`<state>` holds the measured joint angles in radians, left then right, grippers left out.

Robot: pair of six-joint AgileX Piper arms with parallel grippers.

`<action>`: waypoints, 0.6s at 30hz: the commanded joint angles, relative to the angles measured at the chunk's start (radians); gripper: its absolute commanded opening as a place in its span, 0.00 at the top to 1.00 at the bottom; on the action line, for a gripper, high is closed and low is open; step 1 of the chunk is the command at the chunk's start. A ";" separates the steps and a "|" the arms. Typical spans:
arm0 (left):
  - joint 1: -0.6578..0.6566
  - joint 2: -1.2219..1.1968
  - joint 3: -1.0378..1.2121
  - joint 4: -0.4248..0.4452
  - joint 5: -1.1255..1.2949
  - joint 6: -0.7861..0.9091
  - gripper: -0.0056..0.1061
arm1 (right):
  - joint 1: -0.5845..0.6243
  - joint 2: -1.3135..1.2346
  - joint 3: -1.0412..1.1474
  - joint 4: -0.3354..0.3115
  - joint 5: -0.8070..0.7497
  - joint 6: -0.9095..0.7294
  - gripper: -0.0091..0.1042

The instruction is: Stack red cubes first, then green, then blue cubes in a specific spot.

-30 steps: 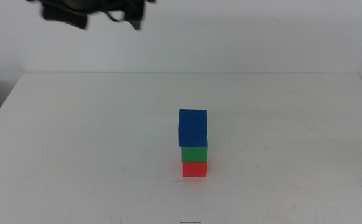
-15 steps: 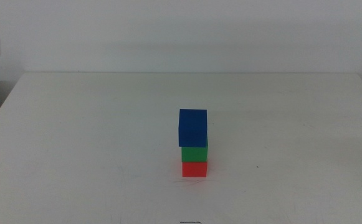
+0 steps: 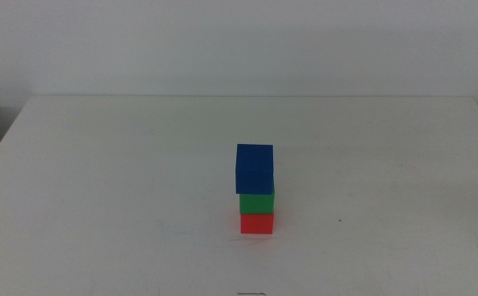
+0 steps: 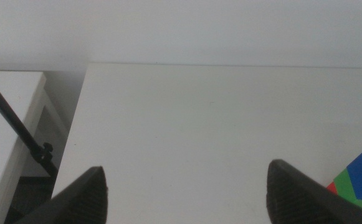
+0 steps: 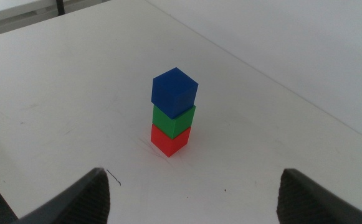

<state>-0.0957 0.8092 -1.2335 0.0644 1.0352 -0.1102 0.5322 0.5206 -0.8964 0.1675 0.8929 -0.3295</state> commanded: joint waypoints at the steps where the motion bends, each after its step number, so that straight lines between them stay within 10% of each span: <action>1: 0.000 -0.004 -0.022 -0.003 -0.071 -0.004 0.20 | -0.005 0.005 -0.023 0.002 -0.070 -0.010 0.19; 10: 0.000 -0.041 -0.010 0.001 -0.078 -0.004 0.20 | -0.005 0.005 -0.021 -0.009 -0.070 -0.010 0.19; 18: 0.000 -0.248 0.259 -0.017 -0.287 -0.004 0.20 | -0.017 -0.054 0.149 -0.249 -0.345 -0.010 0.19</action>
<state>-0.0957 0.5954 -1.0047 0.0630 0.8714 -0.1102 0.5277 0.4791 -0.7607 -0.0339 0.7078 -0.3295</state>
